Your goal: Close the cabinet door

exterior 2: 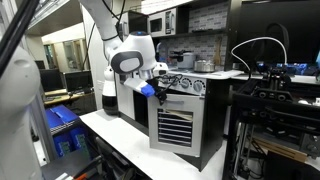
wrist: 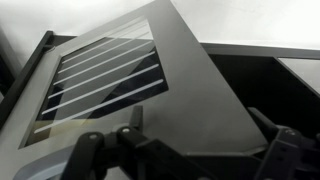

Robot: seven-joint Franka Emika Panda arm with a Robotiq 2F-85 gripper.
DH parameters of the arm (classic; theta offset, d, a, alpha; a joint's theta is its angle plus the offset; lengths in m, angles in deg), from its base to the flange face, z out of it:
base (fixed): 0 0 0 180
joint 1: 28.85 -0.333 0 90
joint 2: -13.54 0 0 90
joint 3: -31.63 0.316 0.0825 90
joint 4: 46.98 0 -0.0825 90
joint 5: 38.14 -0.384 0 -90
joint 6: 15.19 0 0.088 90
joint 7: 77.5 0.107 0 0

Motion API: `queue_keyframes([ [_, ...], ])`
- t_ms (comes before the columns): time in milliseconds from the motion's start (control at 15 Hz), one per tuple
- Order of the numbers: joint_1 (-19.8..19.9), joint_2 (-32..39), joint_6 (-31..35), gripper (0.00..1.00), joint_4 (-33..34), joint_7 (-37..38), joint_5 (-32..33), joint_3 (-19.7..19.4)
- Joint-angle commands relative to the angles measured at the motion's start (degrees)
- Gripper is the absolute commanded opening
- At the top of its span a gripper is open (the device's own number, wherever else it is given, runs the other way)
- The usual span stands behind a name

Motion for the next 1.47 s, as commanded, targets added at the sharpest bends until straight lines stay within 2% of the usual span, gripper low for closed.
queue_keyframes([
  [0,-0.03,0.04,0.01,1.00,-0.05,0.42,0.73,-0.13],
  [1400,-0.63,0.17,0.15,1.00,-0.08,2.38,2.64,-0.52],
])
